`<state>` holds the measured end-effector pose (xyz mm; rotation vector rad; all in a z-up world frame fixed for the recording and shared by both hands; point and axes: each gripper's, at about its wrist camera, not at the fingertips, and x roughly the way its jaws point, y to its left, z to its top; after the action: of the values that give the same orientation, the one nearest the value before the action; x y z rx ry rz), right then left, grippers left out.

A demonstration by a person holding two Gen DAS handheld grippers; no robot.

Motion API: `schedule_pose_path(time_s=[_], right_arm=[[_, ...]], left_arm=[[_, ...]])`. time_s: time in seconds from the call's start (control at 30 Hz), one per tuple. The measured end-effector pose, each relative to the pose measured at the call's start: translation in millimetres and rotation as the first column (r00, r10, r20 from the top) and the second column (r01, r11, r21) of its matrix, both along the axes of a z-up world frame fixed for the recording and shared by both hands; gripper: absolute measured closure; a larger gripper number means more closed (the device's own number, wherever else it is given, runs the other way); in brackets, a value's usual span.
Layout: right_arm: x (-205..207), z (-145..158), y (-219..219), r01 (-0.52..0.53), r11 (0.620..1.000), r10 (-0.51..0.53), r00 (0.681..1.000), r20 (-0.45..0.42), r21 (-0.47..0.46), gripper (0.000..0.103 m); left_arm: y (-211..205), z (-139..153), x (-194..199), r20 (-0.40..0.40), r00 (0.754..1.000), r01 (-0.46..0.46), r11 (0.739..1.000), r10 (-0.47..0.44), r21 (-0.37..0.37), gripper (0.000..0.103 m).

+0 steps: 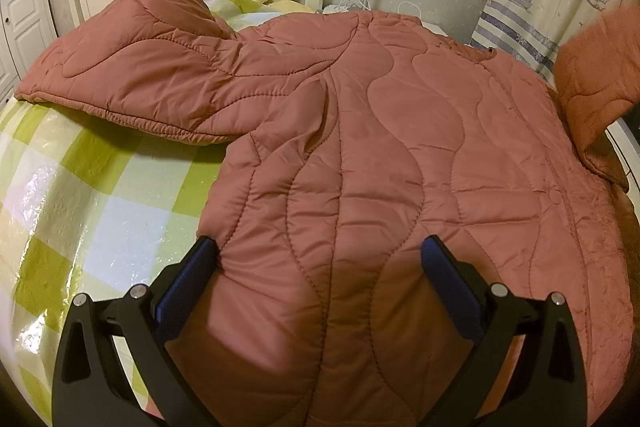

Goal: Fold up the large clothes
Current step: 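Grasp the sleeve nearest the right tool and fold it over the jacket body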

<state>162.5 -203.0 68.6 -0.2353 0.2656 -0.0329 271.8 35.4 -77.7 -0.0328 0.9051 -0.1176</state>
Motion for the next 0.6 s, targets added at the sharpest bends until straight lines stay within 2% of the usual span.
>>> schedule_pose_path(time_s=[0.03, 0.07, 0.1, 0.13, 0.17, 0.27, 0.37, 0.43, 0.47, 0.53, 0.6], right_arm=[[-5, -3, 26, -0.061, 0.994, 0.060, 0.998, -0.012, -0.092, 0.081], [-8, -7, 50, -0.138, 0.976, 0.132, 0.990, -0.048, -0.167, 0.073], [-12, -15, 76, -0.243, 0.942, 0.220, 0.968, -0.122, -0.230, 0.064], [-20, -23, 92, -0.285, 0.920, 0.248, 0.955, -0.163, -0.269, 0.040], [-26, -32, 100, -0.297, 0.907, 0.251, 0.951, -0.182, -0.299, 0.023], [-34, -39, 102, -0.285, 0.925, 0.241, 0.951, -0.193, -0.249, 0.021], [-37, -44, 59, -0.127, 0.981, 0.100, 0.979, -0.178, -0.146, 0.022], [-26, -53, 14, 0.012, 0.998, -0.023, 0.980, -0.198, -0.056, 0.023], [-17, -58, -20, 0.105, 0.994, -0.096, 0.968, -0.232, 0.030, 0.024], [5, -73, -66, 0.259, 0.954, -0.203, 0.927, -0.316, 0.148, 0.028], [16, -98, -116, 0.380, 0.899, -0.256, 0.858, -0.445, 0.217, 0.029]], left_arm=[[0, 0, 0, 0.001, 1.000, 0.000, 1.000, 0.000, -0.003, 0.002], [1, 0, 0, 0.001, 1.000, 0.000, 1.000, 0.000, -0.005, 0.002], [2, 0, 0, 0.002, 1.000, 0.000, 1.000, 0.000, -0.009, 0.002], [2, 0, -1, 0.003, 1.000, 0.000, 1.000, 0.000, -0.011, 0.002], [2, 0, -1, 0.003, 1.000, 0.000, 1.000, 0.000, -0.013, 0.002], [2, 0, -1, 0.004, 1.000, 0.000, 1.000, 0.000, -0.018, 0.002], [2, 0, -1, 0.005, 1.000, 0.000, 1.000, 0.000, -0.018, 0.002], [2, 0, 0, 0.004, 1.000, 0.000, 1.000, 0.000, -0.012, 0.002], [1, 0, -1, 0.003, 1.000, 0.000, 1.000, 0.000, -0.007, 0.002], [0, 0, -1, 0.002, 1.000, 0.000, 1.000, 0.000, -0.001, 0.002], [0, 0, 0, 0.001, 1.000, -0.001, 1.000, 0.001, 0.002, 0.002]])
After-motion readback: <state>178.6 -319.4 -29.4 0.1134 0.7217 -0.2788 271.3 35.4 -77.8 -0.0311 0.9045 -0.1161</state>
